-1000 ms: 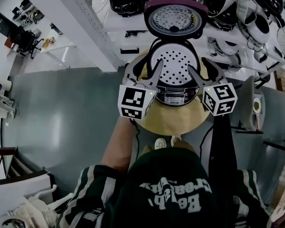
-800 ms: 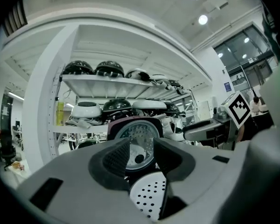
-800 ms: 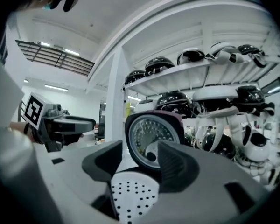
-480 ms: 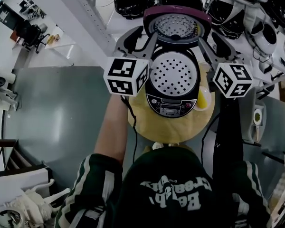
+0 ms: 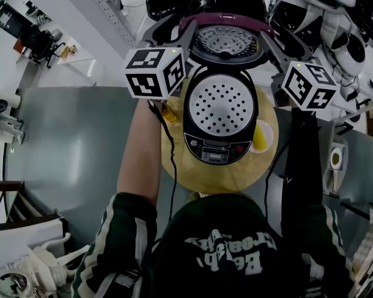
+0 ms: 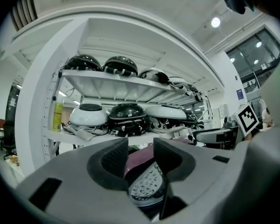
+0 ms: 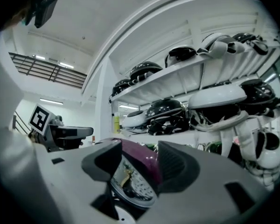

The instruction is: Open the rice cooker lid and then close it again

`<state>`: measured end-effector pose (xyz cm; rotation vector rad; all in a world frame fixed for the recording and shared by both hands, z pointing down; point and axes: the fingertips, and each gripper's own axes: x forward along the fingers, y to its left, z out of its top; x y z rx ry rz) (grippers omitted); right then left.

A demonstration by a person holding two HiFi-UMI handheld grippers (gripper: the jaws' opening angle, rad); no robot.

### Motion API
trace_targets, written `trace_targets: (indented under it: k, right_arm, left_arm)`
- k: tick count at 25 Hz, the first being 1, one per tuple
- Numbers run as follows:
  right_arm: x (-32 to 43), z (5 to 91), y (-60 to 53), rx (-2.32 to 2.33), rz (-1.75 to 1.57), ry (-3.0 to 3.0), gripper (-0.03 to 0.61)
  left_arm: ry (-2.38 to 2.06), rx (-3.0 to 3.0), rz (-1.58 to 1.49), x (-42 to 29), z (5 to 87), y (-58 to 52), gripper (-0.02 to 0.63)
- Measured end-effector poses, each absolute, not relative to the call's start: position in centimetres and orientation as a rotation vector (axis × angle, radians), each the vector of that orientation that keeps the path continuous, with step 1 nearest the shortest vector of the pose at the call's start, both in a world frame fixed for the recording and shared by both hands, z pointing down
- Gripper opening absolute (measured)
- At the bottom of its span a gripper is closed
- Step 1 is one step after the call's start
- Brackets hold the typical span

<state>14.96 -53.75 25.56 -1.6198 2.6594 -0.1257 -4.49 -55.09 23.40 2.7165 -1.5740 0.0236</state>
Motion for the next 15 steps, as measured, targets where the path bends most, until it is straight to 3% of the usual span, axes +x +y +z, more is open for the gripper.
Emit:
trace_targets:
  k: [15]
  right_arm:
    - [15.4, 26.9, -56.8, -1.479, -0.356, 2.666, 0.233]
  left_arm:
    - [-1.515, 2.611, 0.054, -3.5, 25.9, -59.3, 0.143]
